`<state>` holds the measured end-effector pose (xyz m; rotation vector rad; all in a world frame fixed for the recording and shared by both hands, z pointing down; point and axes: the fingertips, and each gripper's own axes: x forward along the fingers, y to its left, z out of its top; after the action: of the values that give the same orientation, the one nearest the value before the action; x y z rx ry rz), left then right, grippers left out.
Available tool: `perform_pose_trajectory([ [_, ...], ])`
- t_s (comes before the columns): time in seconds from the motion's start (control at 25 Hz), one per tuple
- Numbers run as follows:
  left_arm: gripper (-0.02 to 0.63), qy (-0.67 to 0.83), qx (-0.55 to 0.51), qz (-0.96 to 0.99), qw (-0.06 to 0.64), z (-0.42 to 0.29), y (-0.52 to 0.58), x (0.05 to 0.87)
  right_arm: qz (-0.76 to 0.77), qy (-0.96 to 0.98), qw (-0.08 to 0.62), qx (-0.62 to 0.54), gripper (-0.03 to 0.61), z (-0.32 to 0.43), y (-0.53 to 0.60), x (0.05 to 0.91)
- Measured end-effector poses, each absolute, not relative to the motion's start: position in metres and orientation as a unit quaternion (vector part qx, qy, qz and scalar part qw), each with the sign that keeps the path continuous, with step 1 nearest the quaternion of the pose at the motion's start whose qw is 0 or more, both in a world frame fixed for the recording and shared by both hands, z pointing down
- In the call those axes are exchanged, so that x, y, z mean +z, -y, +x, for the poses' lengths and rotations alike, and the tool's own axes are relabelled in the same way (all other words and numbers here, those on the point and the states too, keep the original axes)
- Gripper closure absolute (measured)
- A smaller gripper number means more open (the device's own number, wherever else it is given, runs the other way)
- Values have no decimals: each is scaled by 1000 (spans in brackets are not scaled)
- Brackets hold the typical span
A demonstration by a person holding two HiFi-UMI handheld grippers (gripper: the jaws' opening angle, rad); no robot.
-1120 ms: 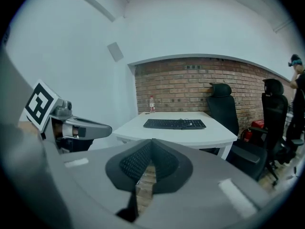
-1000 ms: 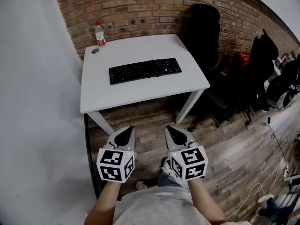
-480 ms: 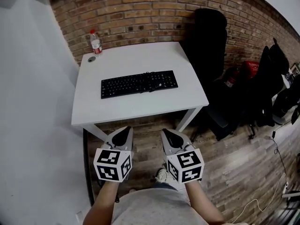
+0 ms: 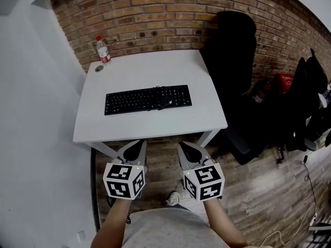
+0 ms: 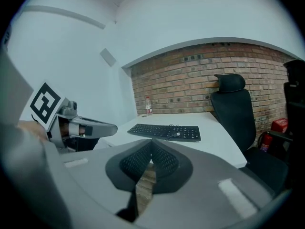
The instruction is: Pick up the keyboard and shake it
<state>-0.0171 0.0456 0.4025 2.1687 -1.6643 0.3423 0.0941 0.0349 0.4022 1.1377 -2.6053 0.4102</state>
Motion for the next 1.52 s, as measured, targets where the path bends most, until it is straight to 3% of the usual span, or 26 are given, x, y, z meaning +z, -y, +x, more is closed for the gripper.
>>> perform_pose_trajectory([
  [0.72,620,617,115,754,195,-23,25,403,384,900,146,144,566,107,34,413],
  [1.52,620,612,124,747,228,-147,148,443,383,893,171,163,566,9,170,437],
])
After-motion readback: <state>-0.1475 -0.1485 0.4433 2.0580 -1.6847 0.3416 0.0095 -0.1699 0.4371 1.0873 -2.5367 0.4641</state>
